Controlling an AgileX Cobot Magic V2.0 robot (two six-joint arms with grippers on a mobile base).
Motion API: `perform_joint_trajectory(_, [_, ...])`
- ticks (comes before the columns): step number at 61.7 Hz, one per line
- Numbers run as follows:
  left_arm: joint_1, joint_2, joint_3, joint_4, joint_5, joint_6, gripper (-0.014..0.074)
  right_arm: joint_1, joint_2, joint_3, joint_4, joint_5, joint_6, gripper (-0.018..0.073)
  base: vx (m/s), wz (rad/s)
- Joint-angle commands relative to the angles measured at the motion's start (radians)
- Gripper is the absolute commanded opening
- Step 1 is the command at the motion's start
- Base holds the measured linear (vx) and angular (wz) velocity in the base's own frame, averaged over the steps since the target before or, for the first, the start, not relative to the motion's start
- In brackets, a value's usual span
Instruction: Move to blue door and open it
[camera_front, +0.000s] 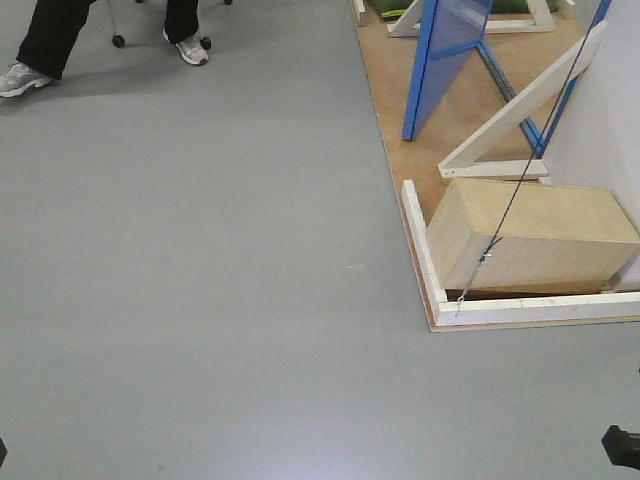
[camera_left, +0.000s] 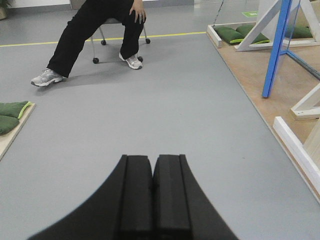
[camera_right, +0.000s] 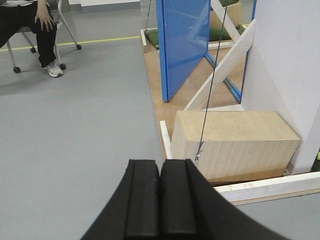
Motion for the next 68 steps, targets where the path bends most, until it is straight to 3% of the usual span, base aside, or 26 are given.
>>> perform_joint_trajectory(1, [0.000,-0.022,-0.035,0.001,-0.083,-0.004,0.0071,0.000,-0.008,0.009,-0.006,-0.075,-0.007,-0.0004,0.01,0.00])
perform_joint_trajectory(43, [0.000,-0.020,-0.035,0.001,-0.083,-0.004,0.0071,-0.001,-0.013,0.009,-0.006,-0.079,-0.007,-0.0004,0.01,0.00])
perform_joint_trajectory(56, [0.000,-0.020,-0.035,0.001,-0.083,-0.004,0.0071,0.050,-0.014,0.009,-0.005,-0.075,-0.007,-0.0004,0.06,0.03])
perform_joint_trajectory(68, [0.000,-0.020,-0.035,0.001,-0.083,-0.004,0.0071,0.049,-0.014,0.009,-0.006,-0.075,-0.007,-0.0004,0.11,0.07])
